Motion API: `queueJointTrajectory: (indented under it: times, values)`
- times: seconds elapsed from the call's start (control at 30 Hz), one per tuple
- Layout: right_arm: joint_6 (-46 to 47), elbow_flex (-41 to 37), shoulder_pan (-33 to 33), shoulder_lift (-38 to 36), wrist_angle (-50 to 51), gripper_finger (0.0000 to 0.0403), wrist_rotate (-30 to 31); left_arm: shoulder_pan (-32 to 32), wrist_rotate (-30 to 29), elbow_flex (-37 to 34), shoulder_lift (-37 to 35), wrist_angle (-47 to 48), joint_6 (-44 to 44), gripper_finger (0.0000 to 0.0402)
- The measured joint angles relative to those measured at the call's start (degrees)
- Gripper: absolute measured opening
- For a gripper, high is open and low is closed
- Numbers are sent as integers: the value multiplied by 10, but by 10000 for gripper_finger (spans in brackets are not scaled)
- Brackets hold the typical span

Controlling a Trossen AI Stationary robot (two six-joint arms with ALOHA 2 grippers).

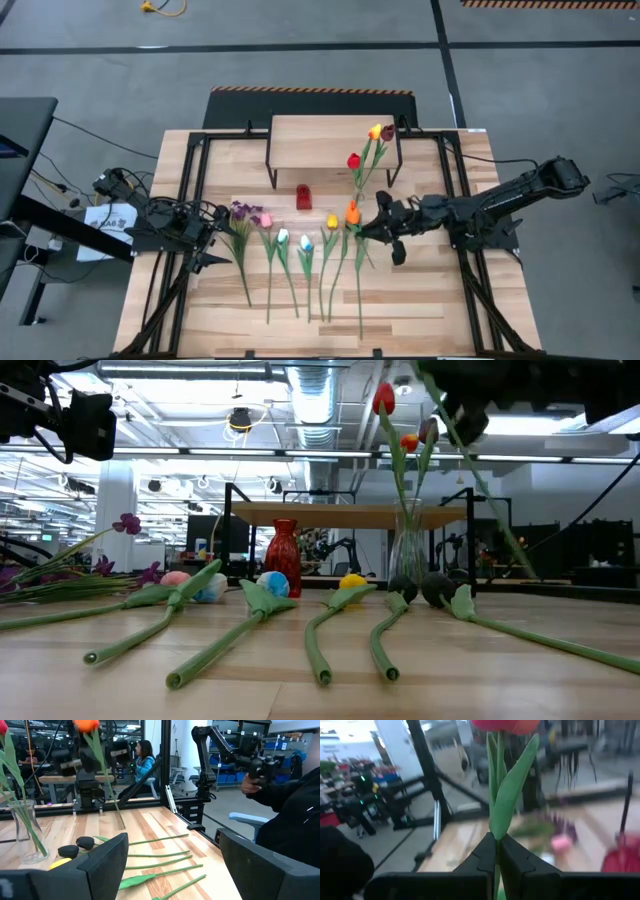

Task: Pick and place flowers into a vace then onto a shelf
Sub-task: Put the orange flower into the transparent vase

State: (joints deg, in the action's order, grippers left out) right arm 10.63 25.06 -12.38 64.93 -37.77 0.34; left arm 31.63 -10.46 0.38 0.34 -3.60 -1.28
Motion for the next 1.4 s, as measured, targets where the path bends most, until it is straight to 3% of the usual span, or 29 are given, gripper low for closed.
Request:
queueJointTrajectory:
  times: [0.2, 0.4, 0.73, 0.93, 1.4]
  values:
    - [-74, 0, 0, 0, -81, 4, 11, 0, 0, 0, 0, 0, 0, 302]
    - [-126, 0, 11, -27, -73, 4, 48, 0, 0, 0, 0, 0, 0, 302]
    - [-127, 0, 68, -175, 37, 4, 47, 0, 0, 0, 0, 0, 0, 302]
    - [-140, 0, 111, -236, 43, 4, 47, 0, 0, 0, 0, 0, 0, 302]
    - [-167, 0, 206, -233, -7, 3, 58, 0, 0, 0, 0, 0, 0, 302]
